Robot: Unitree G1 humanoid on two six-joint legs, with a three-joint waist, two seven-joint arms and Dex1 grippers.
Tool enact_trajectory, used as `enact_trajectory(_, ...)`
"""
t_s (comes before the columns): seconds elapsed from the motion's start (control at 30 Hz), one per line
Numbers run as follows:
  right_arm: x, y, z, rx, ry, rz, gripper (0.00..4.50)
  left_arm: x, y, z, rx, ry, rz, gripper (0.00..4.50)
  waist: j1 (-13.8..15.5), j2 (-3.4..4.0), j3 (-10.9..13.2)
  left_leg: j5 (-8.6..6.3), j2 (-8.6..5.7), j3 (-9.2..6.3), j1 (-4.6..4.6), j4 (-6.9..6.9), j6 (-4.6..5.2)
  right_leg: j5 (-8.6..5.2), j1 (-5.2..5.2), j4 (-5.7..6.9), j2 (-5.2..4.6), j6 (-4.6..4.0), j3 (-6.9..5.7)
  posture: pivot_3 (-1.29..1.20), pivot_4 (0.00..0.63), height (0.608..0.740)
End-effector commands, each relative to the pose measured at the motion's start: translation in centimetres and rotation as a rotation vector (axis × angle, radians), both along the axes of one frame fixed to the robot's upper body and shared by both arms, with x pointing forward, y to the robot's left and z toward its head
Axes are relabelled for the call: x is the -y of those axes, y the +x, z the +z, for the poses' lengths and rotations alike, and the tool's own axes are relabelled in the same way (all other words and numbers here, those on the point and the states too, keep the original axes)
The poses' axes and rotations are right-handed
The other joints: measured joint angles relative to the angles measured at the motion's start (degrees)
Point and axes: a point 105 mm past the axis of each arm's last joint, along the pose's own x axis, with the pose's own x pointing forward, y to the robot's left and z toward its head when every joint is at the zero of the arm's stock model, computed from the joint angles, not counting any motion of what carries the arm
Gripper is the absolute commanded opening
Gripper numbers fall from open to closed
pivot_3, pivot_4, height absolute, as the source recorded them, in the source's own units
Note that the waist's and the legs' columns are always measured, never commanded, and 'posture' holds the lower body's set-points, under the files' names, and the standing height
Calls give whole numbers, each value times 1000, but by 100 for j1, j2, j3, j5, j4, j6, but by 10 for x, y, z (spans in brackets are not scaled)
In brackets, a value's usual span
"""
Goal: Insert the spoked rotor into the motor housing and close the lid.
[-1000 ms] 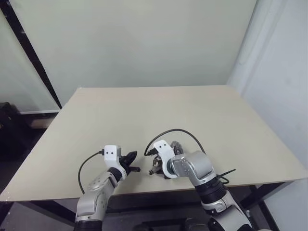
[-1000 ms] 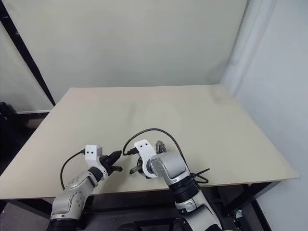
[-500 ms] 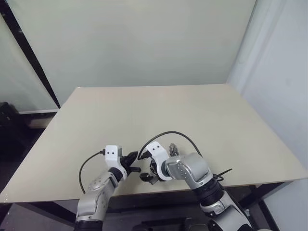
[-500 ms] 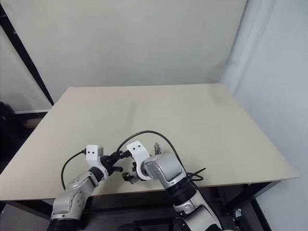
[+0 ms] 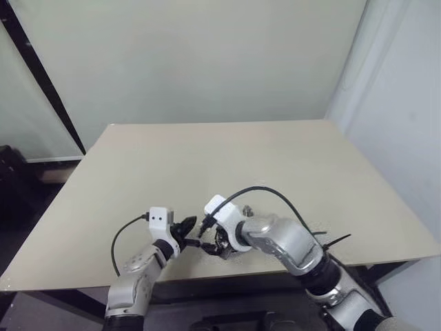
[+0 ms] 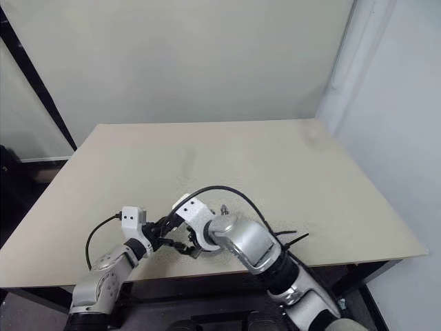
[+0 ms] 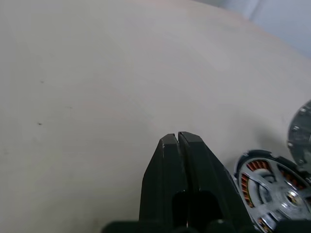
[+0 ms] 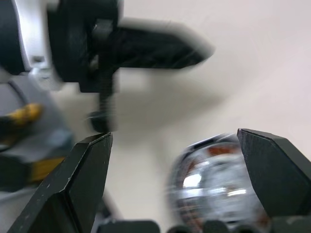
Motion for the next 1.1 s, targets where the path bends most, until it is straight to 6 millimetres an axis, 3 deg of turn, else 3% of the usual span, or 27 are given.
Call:
enact_trajectory(0.03, 7, 22, 52, 280, 75, 4, 4493, 7, 0, 15, 70, 16, -71, 0, -1, -1, 0, 0, 0, 0, 3, 0, 0, 0, 2, 0, 0, 0, -1, 0, 0, 740)
enact_trajectory(0.13, 33, 46, 72, 391, 59, -82, 4493, 11, -6, 13, 72, 53, -141, 0, 2, -1, 0, 0, 2, 7, 6, -4, 0, 0, 4, 0, 3, -1, -4, 0, 0, 740)
enact_trajectory(0.3, 69, 66, 79, 487, -66, -155, 4493, 15, -12, 8, 62, 109, -225, 0, 20, -1, 0, 0, 0, 13, -3, -8, 0, -1, -3, -4, 1, -1, -2, 0, 0, 740)
enact_trajectory(0.43, 110, 77, 56, 489, -307, -164, 4493, 15, -9, 10, 73, 142, -250, 0, 26, 0, 2, 0, -2, 15, -5, -6, 1, -1, -4, -5, -3, -2, 0, 0, 0, 740)
enact_trajectory(0.57, 130, 74, 31, 411, -427, -137, 4493, 15, -6, 13, 86, 155, -258, 0, 14, 1, 3, 0, -1, 14, -3, -5, 2, -1, -5, -5, -2, -2, 3, 0, 0, 740)
enact_trajectory(0.7, 124, 60, 4, 285, -414, -74, 4493, 13, -4, 16, 94, 164, -257, 0, 9, 1, 4, 1, 6, 13, 2, -9, 3, -1, -5, -1, 7, -3, 1, 0, 0, 740)
enact_trajectory(0.97, 76, 37, -20, 127, -164, -23, 4493, 10, -4, 18, 97, 178, -254, 0, 25, 2, 6, 1, 5, 11, 2, -2, 3, 0, -1, 2, 6, 0, 2, 0, 0, 740)
enact_trajectory(1.1, 58, 30, -33, 100, -120, -4, 4493, 9, -5, 19, 99, 184, -256, 0, 24, 1, 6, 1, 3, 10, 8, 1, 3, 0, 8, 2, 3, 0, 2, 0, 0, 740)
